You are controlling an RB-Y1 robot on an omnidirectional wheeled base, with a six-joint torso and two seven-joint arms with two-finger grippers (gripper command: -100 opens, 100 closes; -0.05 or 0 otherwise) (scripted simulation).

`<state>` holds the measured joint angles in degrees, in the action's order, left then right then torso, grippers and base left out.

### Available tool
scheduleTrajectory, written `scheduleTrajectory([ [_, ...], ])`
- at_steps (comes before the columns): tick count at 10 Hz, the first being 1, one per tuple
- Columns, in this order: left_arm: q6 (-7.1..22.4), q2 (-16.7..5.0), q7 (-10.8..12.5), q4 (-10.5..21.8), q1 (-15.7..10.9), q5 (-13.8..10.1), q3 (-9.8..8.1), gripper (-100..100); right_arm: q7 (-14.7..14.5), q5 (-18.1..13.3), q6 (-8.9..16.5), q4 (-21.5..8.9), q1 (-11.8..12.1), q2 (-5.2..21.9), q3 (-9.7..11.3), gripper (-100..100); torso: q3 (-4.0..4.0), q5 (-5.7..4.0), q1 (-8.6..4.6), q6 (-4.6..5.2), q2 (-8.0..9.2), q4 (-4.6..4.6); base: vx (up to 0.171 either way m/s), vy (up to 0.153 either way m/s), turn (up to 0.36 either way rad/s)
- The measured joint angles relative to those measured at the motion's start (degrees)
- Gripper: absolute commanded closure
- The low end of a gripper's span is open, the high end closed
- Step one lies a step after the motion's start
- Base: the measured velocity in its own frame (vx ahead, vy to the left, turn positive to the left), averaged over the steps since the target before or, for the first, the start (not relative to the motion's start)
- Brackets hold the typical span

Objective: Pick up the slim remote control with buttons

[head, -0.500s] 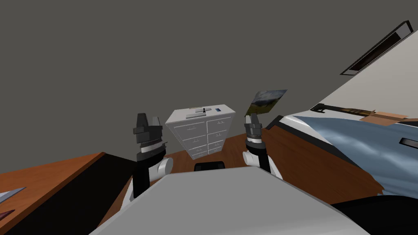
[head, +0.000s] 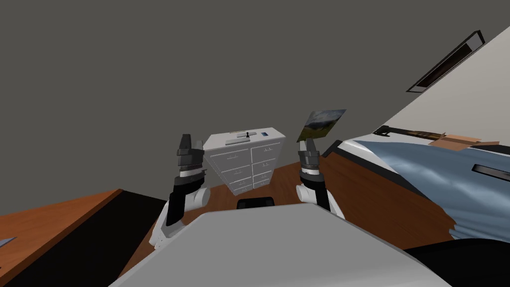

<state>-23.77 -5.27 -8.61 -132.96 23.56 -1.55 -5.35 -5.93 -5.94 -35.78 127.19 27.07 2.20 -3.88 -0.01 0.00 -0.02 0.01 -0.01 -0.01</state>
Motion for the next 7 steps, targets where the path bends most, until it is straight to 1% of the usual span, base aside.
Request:
scheduleTrajectory([
  [1,1.4,-1.4,0.4,1.5,-1.8,0.4,-0.43,-100,0.0,0.0,0.0,0.0,0.0,0.0,0.0,0,0.01,0.0,-0.01,0.0,0.02,0.01,-0.012,-0.008,-0.016],
  [3,4.2,-3.3,1.2,2.8,-5.0,0.5,-1.49,-100,0.0,0.0,0.0,0.0,0.0,0.0,0.0,0,0.02,0.0,-0.01,-0.01,0.03,0.01,-0.011,-0.009,-0.029],
  [4,5.3,-3.7,1.4,3.3,-5.9,0.7,-1.59,-100,0.0,0.0,0.0,0.0,0.0,0.0,0.0,0,0.02,0.0,-0.01,-0.02,0.03,0.01,-0.014,-0.011,-0.032],
  [5,6.6,-4.7,1.8,5.0,-7.9,0.9,-2.06,-100,0.0,0.0,0.0,0.0,0.0,0.0,0.0,0,0.02,0.0,-0.01,-0.01,0.03,0.01,-0.014,-0.011,-0.021],
  [6,7.7,-5.0,2.0,5.3,-8.9,1.1,-2.2,-100,0.0,0.0,0.0,0.0,0.0,0.0,0.0,0,0.03,-0.01,-0.02,-0.02,0.04,0.01,-0.018,-0.017,-0.04],
  [7,9.5,-5.8,2.2,6.3,-10.8,1.4,-2.51,-100,0.0,0.0,0.0,0.0,0.0,0.0,0.0,0,0.03,-0.01,-0.04,-0.01,0.05,0.01,-0.015,-0.013,-0.022],
])
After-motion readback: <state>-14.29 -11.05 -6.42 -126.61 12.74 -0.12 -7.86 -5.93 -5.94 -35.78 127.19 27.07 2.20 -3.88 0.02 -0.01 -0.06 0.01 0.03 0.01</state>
